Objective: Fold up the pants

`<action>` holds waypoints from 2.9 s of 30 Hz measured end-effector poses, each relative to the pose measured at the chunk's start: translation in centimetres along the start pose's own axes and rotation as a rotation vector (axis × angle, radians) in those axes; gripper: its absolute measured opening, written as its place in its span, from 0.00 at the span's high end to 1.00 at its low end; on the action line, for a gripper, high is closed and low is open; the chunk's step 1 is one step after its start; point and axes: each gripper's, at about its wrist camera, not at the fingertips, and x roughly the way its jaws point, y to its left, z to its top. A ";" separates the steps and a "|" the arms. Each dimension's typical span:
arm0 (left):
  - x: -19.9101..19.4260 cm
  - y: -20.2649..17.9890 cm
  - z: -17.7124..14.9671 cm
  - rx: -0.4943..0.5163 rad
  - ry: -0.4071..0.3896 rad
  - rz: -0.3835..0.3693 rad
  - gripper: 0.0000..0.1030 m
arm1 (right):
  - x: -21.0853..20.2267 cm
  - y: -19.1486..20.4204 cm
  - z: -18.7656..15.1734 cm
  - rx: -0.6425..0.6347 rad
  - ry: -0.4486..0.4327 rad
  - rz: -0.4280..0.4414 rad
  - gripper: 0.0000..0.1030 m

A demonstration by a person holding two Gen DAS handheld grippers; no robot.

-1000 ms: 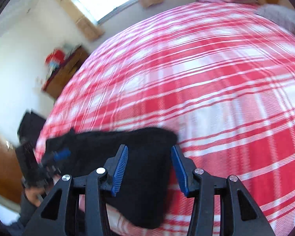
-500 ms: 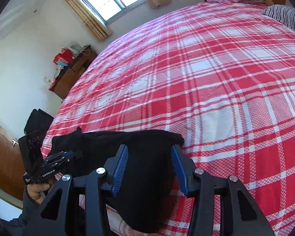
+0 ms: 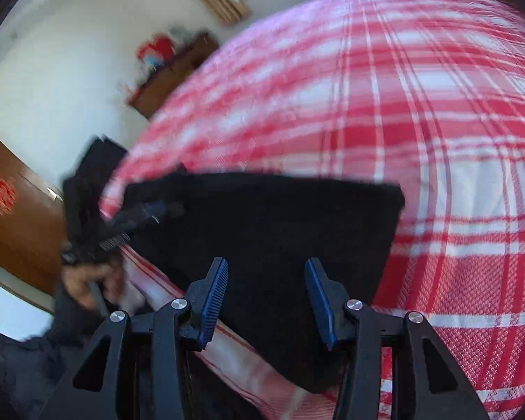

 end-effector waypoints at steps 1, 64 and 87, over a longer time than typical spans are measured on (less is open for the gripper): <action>0.5 0.0 -0.2 0.006 0.014 0.018 0.82 | 0.9 -0.4 -0.3 0.002 0.011 -0.048 0.53; -11.2 21.4 -4.2 -0.155 -0.035 0.677 0.04 | 10.1 14.6 1.7 -0.266 -0.008 0.217 0.35; -12.0 23.4 -5.6 -0.254 -0.112 0.423 0.42 | 4.5 7.8 1.3 -0.028 -0.110 0.209 0.34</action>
